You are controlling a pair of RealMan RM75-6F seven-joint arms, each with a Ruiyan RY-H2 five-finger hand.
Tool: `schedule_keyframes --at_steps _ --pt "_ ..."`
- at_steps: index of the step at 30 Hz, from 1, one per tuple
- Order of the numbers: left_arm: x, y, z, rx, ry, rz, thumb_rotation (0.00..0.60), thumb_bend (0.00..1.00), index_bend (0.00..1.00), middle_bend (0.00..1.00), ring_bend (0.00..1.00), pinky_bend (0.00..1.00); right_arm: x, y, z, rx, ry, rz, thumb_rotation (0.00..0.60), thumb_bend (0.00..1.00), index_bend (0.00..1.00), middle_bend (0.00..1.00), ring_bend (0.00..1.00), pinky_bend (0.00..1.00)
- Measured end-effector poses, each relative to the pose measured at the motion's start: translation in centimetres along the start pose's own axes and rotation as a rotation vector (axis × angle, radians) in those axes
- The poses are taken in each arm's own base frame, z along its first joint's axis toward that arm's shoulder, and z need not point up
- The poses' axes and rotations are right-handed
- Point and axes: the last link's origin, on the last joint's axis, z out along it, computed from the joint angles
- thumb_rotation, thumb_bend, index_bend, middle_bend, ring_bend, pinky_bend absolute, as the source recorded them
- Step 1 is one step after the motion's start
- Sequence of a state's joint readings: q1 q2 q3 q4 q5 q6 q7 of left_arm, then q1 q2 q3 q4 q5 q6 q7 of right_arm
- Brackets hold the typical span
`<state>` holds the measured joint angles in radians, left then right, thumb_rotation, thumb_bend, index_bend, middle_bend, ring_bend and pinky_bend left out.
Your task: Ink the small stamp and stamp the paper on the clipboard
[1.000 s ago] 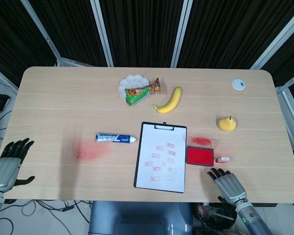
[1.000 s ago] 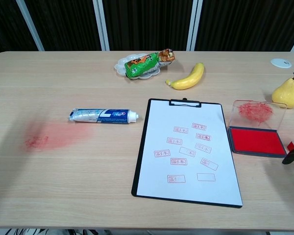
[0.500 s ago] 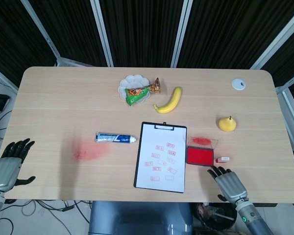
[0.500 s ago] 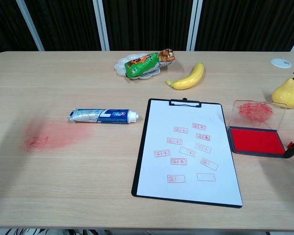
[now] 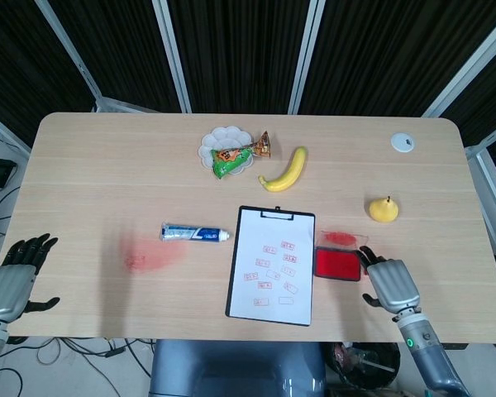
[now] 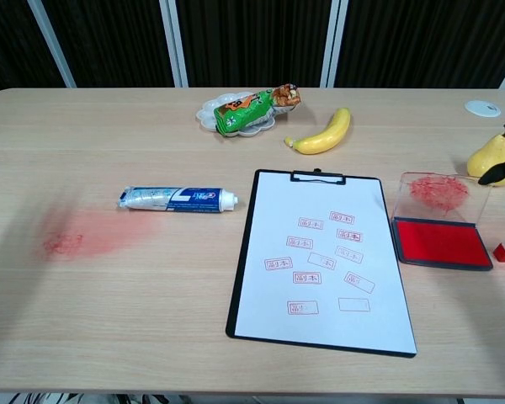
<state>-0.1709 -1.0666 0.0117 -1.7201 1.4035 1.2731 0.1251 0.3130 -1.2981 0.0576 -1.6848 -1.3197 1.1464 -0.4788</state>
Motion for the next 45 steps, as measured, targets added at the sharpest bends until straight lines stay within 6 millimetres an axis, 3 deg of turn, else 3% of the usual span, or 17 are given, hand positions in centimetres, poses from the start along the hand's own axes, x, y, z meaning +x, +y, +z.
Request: schedule_keyframes --at_steps 12,27,45 --pt "0.5 0.3 0.1 -0.027 0.042 -0.027 0.600 0.02 0.00 0.00 0.00 0.00 -2.5 0.6 2.8 -0.087 -0.069 -0.014 0.600 0.28 0.30 0.28 0.69 0.77" --pt "0.5 0.0 0.5 -0.021 0.078 -0.044 0.600 0.02 0.00 0.00 0.00 0.00 -4.3 1.1 4.3 -0.138 -0.081 0.003 0.600 0.32 0.40 0.37 0.70 0.78" --pt "0.4 0.0 0.6 -0.012 0.069 -0.041 0.600 0.02 0.00 0.00 0.00 0.00 -5.2 2.2 4.9 -0.181 -0.077 0.010 0.600 0.36 0.49 0.45 0.70 0.78"
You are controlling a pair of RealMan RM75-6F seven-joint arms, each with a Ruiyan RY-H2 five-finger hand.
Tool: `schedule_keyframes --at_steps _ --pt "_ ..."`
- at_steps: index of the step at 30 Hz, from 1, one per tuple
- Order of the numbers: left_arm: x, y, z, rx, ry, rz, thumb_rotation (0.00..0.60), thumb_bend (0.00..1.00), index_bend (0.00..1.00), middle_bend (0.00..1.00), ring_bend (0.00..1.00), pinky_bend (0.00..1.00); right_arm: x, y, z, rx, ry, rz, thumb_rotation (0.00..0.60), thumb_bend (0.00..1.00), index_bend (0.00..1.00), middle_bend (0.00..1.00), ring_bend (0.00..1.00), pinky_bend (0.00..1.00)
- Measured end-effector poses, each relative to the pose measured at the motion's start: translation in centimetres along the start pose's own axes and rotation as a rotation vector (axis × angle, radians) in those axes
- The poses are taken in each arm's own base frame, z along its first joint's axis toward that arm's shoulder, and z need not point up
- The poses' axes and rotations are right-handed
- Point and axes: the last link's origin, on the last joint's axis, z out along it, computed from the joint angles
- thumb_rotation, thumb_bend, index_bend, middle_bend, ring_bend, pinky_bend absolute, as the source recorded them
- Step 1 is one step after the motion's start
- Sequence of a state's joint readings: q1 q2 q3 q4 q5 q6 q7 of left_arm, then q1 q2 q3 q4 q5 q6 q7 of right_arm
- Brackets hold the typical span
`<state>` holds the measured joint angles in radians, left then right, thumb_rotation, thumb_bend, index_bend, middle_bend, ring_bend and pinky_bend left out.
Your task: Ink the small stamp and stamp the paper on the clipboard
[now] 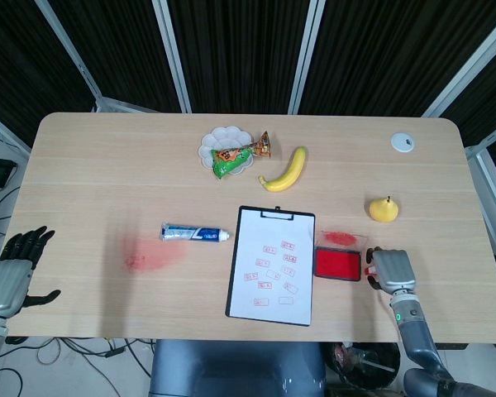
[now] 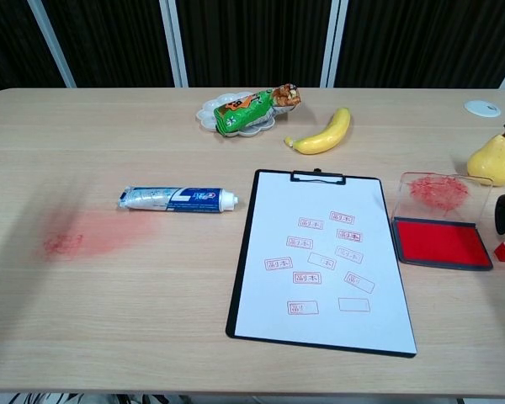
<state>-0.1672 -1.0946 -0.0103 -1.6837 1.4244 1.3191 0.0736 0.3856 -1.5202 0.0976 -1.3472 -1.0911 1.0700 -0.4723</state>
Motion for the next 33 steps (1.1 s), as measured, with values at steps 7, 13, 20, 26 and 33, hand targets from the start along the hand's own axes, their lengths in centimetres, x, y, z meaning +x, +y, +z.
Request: schedule_keyframes --at_steps 7,13,20,26,33 --pt "0.00 -0.01 -0.02 0.003 -0.004 -0.001 0.600 0.02 0.00 0.00 0.00 0.00 -0.14 0.38 0.09 -0.015 -0.004 -0.001 0.600 0.38 0.51 0.46 0.70 0.78" --pt "-0.01 0.00 -0.04 0.004 -0.007 0.001 0.600 0.02 0.00 0.00 0.00 0.00 -0.09 0.47 0.11 -0.018 0.000 -0.005 0.600 0.38 0.52 0.47 0.70 0.78" --pt "-0.01 0.02 -0.06 0.003 -0.009 0.001 0.600 0.02 0.00 0.00 0.00 0.00 0.10 0.33 -0.02 -0.012 0.011 -0.004 0.600 0.38 0.52 0.47 0.70 0.78" --pt "-0.01 0.00 -0.09 0.003 -0.011 0.003 0.600 0.02 0.00 0.00 0.00 0.00 0.27 0.33 -0.14 -0.010 0.021 -0.004 0.600 0.38 0.52 0.46 0.70 0.78" --pt "0.00 -0.01 -0.11 0.004 -0.011 0.003 0.600 0.02 0.00 0.00 0.00 0.00 0.19 0.59 -0.15 -0.020 0.014 -0.006 0.600 0.39 0.53 0.48 0.71 0.78"
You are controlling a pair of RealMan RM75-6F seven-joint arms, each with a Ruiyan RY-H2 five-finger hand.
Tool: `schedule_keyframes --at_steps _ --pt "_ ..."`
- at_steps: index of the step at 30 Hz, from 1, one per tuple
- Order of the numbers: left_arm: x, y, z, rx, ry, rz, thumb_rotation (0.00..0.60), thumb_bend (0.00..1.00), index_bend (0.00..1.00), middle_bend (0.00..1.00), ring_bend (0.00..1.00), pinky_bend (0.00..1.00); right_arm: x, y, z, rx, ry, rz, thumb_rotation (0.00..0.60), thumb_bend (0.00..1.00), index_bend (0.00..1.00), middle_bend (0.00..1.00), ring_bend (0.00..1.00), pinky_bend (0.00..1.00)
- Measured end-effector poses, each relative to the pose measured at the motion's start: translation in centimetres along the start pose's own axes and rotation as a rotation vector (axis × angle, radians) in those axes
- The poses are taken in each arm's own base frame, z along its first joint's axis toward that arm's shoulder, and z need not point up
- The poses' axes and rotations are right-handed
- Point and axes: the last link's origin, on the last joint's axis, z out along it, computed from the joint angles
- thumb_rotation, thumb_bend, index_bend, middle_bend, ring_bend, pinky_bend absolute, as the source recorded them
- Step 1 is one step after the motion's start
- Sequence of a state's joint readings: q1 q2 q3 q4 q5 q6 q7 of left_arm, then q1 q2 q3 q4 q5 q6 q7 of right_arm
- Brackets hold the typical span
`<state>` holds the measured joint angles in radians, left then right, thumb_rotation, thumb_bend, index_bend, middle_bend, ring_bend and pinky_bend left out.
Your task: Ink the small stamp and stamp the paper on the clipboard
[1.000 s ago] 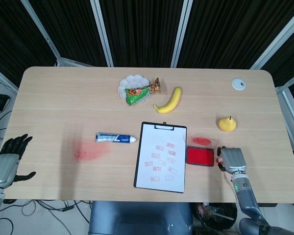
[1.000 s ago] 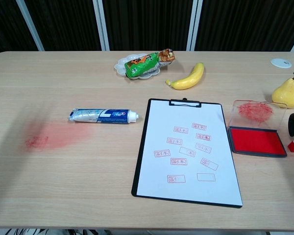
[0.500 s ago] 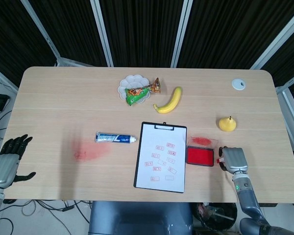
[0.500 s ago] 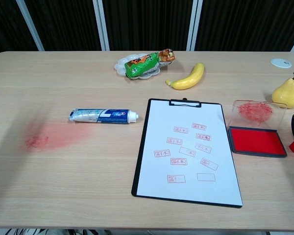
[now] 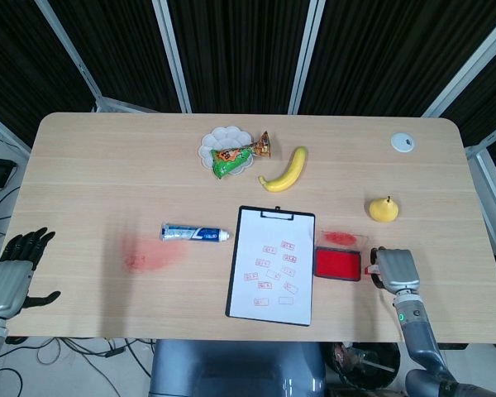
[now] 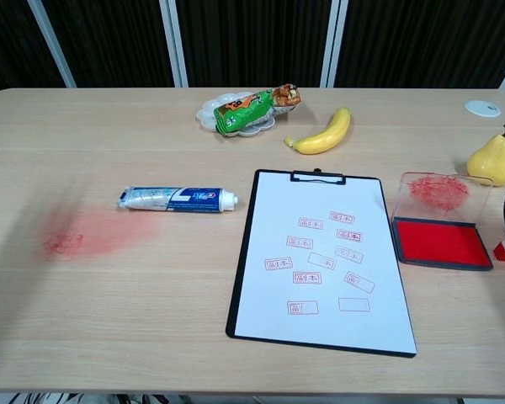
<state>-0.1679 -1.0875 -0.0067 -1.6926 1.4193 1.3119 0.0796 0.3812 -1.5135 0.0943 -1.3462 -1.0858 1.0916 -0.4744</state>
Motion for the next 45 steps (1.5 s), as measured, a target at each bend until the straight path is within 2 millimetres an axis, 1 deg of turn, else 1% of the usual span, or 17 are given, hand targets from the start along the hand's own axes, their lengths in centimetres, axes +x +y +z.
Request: schedule_keyframes --at_steps 14,31,34,36,39,42,45 --pt "-0.01 0.00 0.02 0.003 -0.001 0.001 0.600 0.02 0.00 0.00 0.00 0.00 -0.10 0.04 0.08 -0.004 -0.001 0.001 0.600 0.40 0.55 0.49 0.72 0.78" --pt "-0.01 -0.02 0.01 0.005 -0.004 0.003 0.600 0.02 0.00 0.00 0.00 0.00 -0.01 -0.11 0.10 0.005 0.007 0.007 0.600 0.41 0.55 0.49 0.72 0.78" --pt "-0.01 -0.02 0.01 0.005 -0.005 0.003 0.600 0.02 0.00 0.00 0.00 0.00 -0.01 -0.09 0.10 0.005 0.007 0.008 0.600 0.46 0.56 0.51 0.72 0.78" --pt "-0.01 -0.02 0.01 0.006 -0.005 0.003 0.600 0.02 0.00 0.00 0.00 0.00 -0.05 -0.09 0.09 0.005 0.005 0.007 0.600 0.53 0.63 0.56 0.74 0.78" --pt "-0.01 -0.03 0.01 0.007 -0.006 0.004 0.600 0.02 0.00 0.00 0.00 0.00 -0.03 -0.13 0.09 0.009 0.007 0.010 0.600 0.60 0.71 0.65 0.76 0.79" --pt "-0.01 -0.04 0.02 0.007 -0.006 0.004 0.600 0.02 0.00 0.00 0.00 0.00 0.01 -0.20 0.06 0.016 0.012 0.012 0.600 0.64 0.75 0.68 0.78 0.81" --pt "0.00 -0.04 0.00 0.008 -0.007 0.003 0.600 0.02 0.00 0.00 0.00 0.00 0.09 -0.26 0.01 0.026 0.022 0.017 0.600 0.65 0.76 0.69 0.79 0.82"
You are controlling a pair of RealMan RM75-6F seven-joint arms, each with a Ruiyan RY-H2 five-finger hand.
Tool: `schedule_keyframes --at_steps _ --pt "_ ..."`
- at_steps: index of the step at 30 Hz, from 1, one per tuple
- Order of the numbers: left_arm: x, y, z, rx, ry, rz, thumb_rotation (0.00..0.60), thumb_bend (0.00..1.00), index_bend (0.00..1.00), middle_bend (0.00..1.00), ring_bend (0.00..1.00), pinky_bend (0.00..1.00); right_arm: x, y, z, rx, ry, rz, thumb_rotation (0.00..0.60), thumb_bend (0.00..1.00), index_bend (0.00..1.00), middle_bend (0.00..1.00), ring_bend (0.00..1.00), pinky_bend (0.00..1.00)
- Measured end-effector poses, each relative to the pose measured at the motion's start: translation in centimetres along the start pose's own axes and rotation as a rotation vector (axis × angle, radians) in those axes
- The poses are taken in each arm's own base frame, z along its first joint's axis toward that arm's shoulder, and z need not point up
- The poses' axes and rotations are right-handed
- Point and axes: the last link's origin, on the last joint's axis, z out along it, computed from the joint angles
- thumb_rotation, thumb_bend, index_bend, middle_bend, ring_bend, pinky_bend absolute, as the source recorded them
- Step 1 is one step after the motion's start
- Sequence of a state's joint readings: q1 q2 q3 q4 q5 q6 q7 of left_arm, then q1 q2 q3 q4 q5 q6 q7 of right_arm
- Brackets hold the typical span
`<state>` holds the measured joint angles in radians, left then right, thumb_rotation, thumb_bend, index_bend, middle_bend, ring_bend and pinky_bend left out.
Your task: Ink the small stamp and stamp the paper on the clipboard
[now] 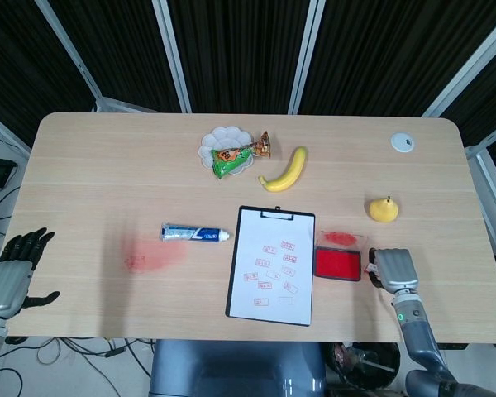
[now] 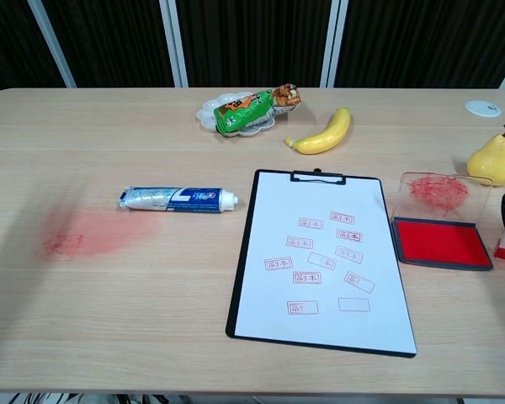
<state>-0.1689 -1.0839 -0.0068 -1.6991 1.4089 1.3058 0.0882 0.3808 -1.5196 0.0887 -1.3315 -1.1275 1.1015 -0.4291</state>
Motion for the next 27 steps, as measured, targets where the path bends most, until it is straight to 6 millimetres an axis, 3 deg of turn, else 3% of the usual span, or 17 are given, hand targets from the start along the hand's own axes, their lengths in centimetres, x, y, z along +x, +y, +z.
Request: schedule_keyframes --at_steps 11,17,27 --pt "0.0 0.0 0.0 -0.001 0.000 -0.003 0.600 0.02 0.00 0.00 0.00 0.00 0.8 -1.2 -0.5 0.072 0.034 0.097 0.600 0.69 0.81 0.72 0.82 0.82" --pt "0.0 0.0 0.0 -0.004 0.002 0.004 0.600 0.02 0.00 0.00 0.00 0.00 1.9 -3.9 -0.8 0.164 0.086 0.197 0.600 0.71 0.83 0.74 0.84 0.82" --pt "0.1 -0.1 0.0 -0.004 -0.004 -0.010 0.600 0.02 0.00 0.00 0.00 0.00 1.5 -5.9 0.7 0.132 0.082 0.239 0.600 0.71 0.84 0.75 0.85 0.82"
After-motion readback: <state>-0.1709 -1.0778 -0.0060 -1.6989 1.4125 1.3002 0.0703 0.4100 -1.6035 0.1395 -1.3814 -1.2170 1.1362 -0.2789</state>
